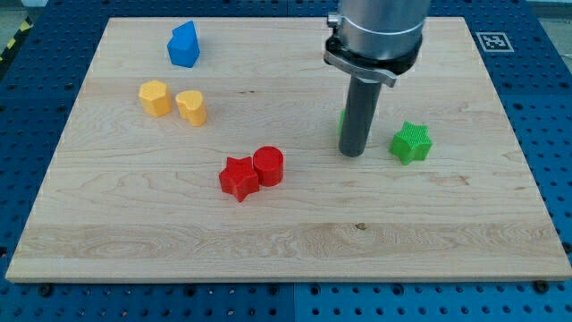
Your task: Move the green star to the right of the green circle
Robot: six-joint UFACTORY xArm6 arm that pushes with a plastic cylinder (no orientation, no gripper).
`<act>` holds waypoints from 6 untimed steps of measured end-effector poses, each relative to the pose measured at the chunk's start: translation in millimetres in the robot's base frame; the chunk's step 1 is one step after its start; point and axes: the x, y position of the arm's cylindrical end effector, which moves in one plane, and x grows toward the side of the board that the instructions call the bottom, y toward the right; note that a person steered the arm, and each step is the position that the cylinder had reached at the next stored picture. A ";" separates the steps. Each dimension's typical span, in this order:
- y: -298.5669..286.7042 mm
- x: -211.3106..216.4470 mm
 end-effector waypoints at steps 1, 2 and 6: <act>13.1 39.7; 58.1 37.4; 64.5 10.0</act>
